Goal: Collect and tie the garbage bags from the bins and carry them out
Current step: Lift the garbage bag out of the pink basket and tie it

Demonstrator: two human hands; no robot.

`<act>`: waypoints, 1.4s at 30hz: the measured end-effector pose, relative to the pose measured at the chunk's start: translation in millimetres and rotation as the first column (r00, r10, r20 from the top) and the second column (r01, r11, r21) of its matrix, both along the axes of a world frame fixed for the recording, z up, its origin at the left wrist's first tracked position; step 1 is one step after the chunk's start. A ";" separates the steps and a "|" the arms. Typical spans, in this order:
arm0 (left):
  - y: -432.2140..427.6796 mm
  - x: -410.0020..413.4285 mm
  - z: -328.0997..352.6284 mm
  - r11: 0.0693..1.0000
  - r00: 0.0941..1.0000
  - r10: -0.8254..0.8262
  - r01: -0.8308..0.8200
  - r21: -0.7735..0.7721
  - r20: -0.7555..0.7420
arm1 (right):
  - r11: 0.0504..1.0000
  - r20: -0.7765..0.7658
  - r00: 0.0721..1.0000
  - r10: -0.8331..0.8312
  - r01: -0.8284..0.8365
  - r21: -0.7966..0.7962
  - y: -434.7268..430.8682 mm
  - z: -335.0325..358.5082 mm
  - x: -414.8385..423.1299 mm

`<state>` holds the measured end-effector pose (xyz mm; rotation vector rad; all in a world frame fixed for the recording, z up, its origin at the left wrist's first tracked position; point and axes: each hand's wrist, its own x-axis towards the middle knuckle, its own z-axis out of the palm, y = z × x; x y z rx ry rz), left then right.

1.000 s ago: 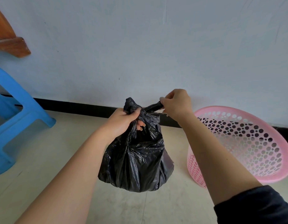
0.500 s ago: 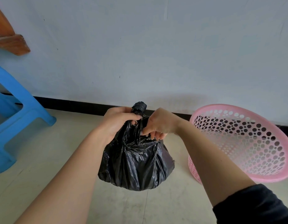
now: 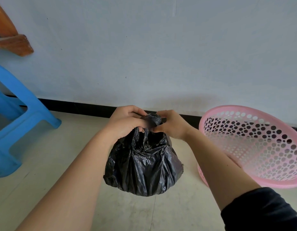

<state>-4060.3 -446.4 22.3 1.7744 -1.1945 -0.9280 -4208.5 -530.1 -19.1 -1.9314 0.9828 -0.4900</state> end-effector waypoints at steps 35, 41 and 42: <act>-2.0 -0.8 -30.5 0.966 0.967 0.187 -0.213 -0.144 -0.174 | 0.750 0.348 0.840 -0.416 0.101 0.653 1.9 -10.8 18.5; 0.9 2.8 -36.1 0.989 0.964 0.081 -0.110 -0.101 -0.252 | 0.681 0.393 0.712 -0.582 0.161 0.715 1.0 -19.7 26.7; 1.4 3.5 -37.7 0.989 0.962 0.078 -0.108 -0.102 -0.263 | 0.657 0.381 0.691 -0.615 0.181 0.732 0.8 -20.6 26.3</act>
